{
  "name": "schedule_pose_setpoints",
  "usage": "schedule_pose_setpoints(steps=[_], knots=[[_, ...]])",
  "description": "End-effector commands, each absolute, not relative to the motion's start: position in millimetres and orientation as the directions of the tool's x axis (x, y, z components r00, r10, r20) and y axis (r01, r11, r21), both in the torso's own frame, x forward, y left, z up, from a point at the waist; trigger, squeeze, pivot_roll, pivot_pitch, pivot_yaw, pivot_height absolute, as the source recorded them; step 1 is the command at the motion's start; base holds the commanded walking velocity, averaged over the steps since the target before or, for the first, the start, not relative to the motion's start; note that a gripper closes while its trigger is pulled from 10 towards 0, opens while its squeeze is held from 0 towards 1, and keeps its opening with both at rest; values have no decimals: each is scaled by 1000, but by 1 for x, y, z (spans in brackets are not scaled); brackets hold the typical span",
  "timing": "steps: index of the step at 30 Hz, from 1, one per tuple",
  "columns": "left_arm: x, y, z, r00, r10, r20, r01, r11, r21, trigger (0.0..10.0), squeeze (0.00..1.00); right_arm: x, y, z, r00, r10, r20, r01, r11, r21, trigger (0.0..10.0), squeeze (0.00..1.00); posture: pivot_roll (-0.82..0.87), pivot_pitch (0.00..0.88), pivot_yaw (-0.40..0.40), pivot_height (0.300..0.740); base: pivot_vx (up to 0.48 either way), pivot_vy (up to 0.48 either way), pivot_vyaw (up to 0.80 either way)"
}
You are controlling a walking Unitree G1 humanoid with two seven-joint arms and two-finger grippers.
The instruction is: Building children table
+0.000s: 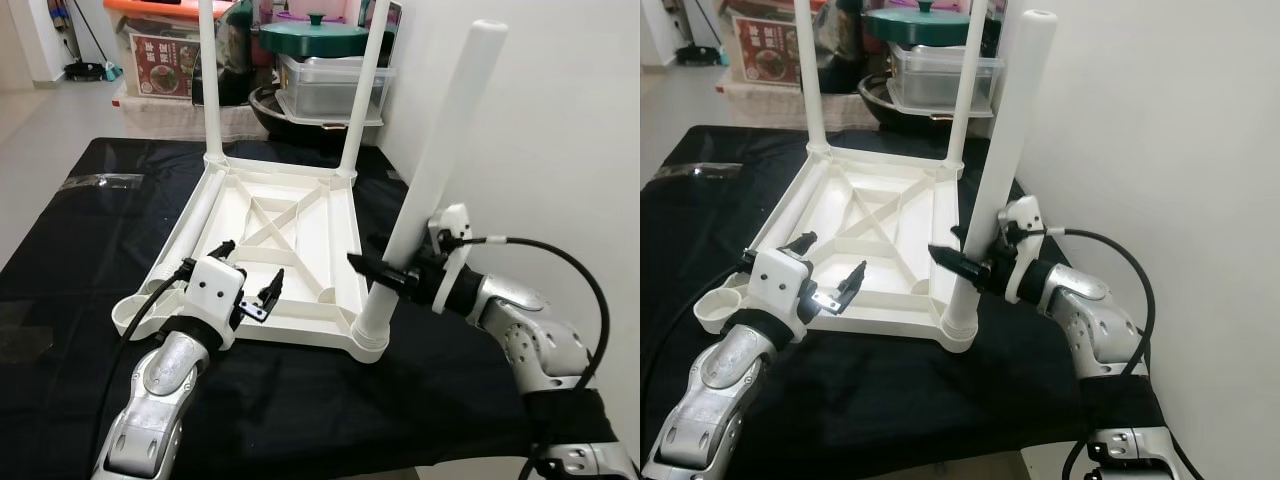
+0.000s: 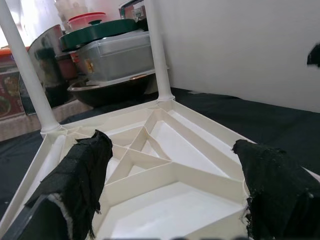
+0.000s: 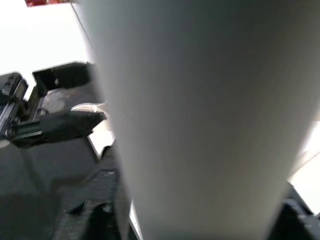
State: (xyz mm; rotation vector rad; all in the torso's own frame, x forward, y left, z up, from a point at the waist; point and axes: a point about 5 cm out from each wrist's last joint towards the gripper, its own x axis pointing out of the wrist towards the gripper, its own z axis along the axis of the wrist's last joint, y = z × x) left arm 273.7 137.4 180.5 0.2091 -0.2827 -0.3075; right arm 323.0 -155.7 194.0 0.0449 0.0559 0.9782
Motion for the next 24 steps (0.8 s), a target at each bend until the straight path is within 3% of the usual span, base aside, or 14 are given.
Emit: schedule_pose_setpoints(steps=[1,3,4,6,7,9,11,14,15,18,19,22,23,24], knots=[[271,136,181,911,-330,248,269,931,248,10000,0,326,-149,182,556,829,-53,-823,559,100,0,0,130,0,-166,740,0,0,0],[270,137,180,912,-328,245,268,931,249,10000,0,341,-154,173,710,698,-92,-692,716,91,0,0,128,0,-163,740,0,0,0],[270,137,180,912,-328,245,268,931,249,10000,0,341,-154,173,710,698,-92,-692,716,91,0,0,128,0,-163,740,0,0,0],[270,136,178,912,-333,240,273,929,251,10000,0,361,-173,162,910,378,-171,-371,926,73,0,0,124,0,-161,740,0,0,0],[270,135,178,911,-336,239,276,928,251,10000,0,365,-195,153,969,89,-231,-71,994,86,0,0,120,0,-156,740,0,0,0],[271,134,178,909,-340,240,280,926,252,10000,0,345,-218,133,915,-221,-337,258,964,66,0,0,113,0,-148,740,0,0,0],[271,133,179,908,-342,241,282,926,251,10000,0,336,-219,130,899,-270,-345,308,950,57,0,0,113,0,-148,740,0,0,0],[272,133,179,906,-347,242,287,925,251,10000,0,323,-202,132,928,-202,-314,222,975,29,0,0,106,0,-136,740,0,0,0],[272,132,178,903,-360,235,303,920,248,10000,0,312,-170,140,961,-13,-275,36,996,79,10000,0,86,0,-121,740,0,0,0],[272,131,177,900,-373,227,317,916,246,10000,0,307,-146,150,965,138,-221,-115,987,114,10000,0,86,0,-121,740,0,0,0],[272,131,177,898,-377,227,321,914,247,10000,0,307,-140,162,973,196,-125,-176,972,155,10000,1000,73,0,-104,740,0,0,0],[273,130,178,895,-383,230,327,912,246,10000,0,308,-134,175,953,299,-41,-287,942,176,10000,1000,73,0,-104,740,0,0,0],[275,128,179,891,-388,234,333,911,245,10000,0,311,-132,195,906,421,41,-421,891,168,10000,0,74,0,-105,740,0,0,0],[275,129,180,891,-388,235,332,911,245,10000,0,312,-134,201,871,489,50,-490,857,158,10000,0,71,0,-104,740,0,0,0]])
